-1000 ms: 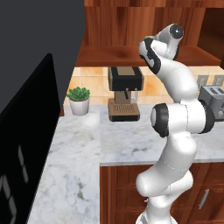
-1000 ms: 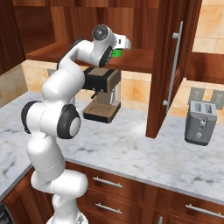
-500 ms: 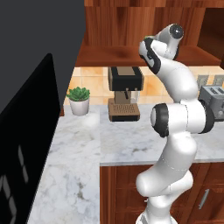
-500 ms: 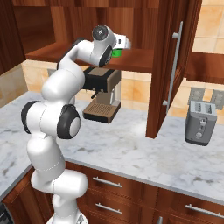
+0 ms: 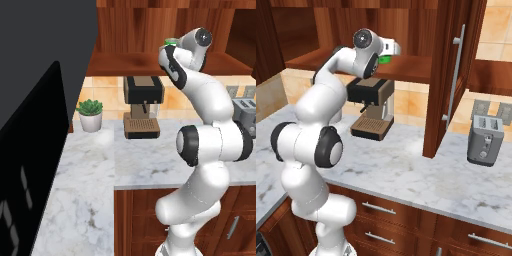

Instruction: Open the cabinet directly in front. Then move the liquor and the mug to the dining counter with the jar on it.

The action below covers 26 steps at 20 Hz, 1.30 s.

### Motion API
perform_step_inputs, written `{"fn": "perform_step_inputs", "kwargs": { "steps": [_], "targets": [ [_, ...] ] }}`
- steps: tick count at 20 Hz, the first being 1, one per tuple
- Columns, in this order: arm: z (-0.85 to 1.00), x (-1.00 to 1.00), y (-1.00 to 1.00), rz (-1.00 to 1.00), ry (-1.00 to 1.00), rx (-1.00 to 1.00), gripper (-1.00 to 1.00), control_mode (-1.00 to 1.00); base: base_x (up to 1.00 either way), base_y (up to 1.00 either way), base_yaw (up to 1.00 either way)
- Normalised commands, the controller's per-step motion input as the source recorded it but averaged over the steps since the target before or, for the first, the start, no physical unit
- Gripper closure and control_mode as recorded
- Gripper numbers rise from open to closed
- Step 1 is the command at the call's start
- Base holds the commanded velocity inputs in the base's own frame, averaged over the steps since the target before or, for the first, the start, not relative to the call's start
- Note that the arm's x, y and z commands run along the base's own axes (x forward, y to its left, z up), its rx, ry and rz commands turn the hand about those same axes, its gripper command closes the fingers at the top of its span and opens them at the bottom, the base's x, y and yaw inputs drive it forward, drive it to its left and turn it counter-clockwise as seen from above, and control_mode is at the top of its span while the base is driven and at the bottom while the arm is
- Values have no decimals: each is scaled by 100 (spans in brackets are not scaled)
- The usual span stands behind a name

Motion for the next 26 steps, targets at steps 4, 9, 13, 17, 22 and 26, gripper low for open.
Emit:
{"fn": "perform_step_inputs", "kwargs": {
  "steps": [4, 9, 13, 17, 22, 26],
  "targets": [
    [40, -72, 3, -2, -3, 0, 100, -100, 0, 0, 0],
    [27, -89, 1, 0, 0, 1, 100, -100, 0, 0, 0],
    [6, -99, 0, 0, 0, 2, 100, -100, 0, 0, 0],
    [-6, -99, 3, 0, 0, 0, 100, -100, 0, 0, 0],
    [-14, -100, 1, 0, 0, 0, 100, -100, 0, 0, 0],
    [-26, -100, 7, 0, 0, 0, 100, -100, 0, 0, 0]
  ]
}}
